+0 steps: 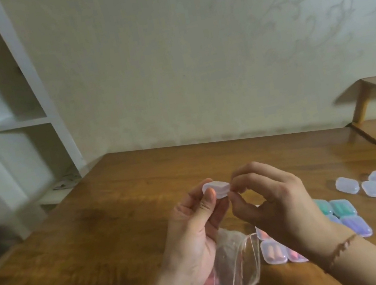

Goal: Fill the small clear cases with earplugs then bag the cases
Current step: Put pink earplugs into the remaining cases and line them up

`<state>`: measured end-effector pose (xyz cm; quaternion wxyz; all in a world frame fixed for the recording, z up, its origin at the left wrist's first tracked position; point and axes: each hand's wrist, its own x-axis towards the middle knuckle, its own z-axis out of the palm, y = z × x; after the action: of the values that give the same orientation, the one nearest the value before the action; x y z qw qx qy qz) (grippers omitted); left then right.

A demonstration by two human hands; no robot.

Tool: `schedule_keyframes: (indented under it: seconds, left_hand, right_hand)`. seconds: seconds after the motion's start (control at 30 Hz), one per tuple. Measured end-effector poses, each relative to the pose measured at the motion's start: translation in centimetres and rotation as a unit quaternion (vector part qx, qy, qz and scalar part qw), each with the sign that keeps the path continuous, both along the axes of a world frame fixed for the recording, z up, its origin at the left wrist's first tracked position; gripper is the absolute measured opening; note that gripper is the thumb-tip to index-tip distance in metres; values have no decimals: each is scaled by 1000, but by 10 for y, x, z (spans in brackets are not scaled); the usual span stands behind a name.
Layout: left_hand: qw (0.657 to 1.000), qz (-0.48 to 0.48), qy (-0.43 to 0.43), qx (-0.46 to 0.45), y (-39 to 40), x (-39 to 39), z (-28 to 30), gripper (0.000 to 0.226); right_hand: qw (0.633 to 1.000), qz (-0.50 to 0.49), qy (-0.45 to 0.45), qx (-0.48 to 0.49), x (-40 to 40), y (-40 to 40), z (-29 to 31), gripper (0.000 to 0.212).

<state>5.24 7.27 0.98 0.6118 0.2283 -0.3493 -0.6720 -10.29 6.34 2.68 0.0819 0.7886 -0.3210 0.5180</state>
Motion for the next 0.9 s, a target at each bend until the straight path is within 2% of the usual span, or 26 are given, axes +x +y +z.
schedule_keyframes:
  seconds: [0.23, 0.37, 0.53, 0.67, 0.77, 0.9]
  left_hand:
    - [1000, -18, -12, 3, -1, 1, -7, 58]
    - [998, -54, 14, 2, -3, 5, -7, 60]
    - [996, -91, 7, -1, -2, 7, -9, 94]
    - [992, -117, 39, 5, -1, 10, -10, 96]
    - [992, -120, 38, 2, 0, 12, -11, 96]
    - [988, -151, 2, -10, 1, 14, -10, 90]
  right_hand:
    - [1000, 0, -16, 8, 2, -1, -2, 15]
    - [1000, 20, -9, 4, 1, 0, 5, 14]
    - [998, 31, -29, 40, -3, 2, 17, 9]
    - [989, 119, 6, 87, -14, 3, 21, 15]
    - [985, 127, 27, 114, -20, 1, 22, 21]
    - [978, 136, -30, 157, -20, -1, 21, 10]
